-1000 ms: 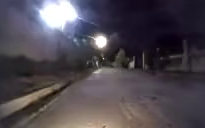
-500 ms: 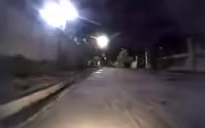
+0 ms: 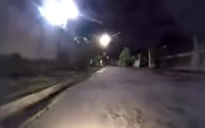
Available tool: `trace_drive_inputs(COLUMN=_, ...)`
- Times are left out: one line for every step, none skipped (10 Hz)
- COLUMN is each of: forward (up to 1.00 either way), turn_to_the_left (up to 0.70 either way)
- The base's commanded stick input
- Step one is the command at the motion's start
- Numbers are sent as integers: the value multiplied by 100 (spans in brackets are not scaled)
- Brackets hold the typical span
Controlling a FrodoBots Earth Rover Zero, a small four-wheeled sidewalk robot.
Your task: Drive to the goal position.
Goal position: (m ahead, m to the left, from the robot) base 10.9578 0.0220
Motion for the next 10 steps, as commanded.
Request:
trace_drive_inputs(forward=70, turn_to_the_left=0)
trace_drive_inputs(forward=70, turn_to_the_left=0)
trace_drive_inputs(forward=70, turn_to_the_left=0)
trace_drive_inputs(forward=70, turn_to_the_left=0)
trace_drive_inputs(forward=70, turn_to_the_left=0)
trace_drive_inputs(forward=70, turn_to_the_left=0)
trace_drive_inputs(forward=70, turn_to_the_left=0)
trace_drive_inputs(forward=70, turn_to_the_left=-14)
trace_drive_inputs(forward=70, turn_to_the_left=-35)
trace_drive_inputs(forward=70, turn_to_the_left=-35)
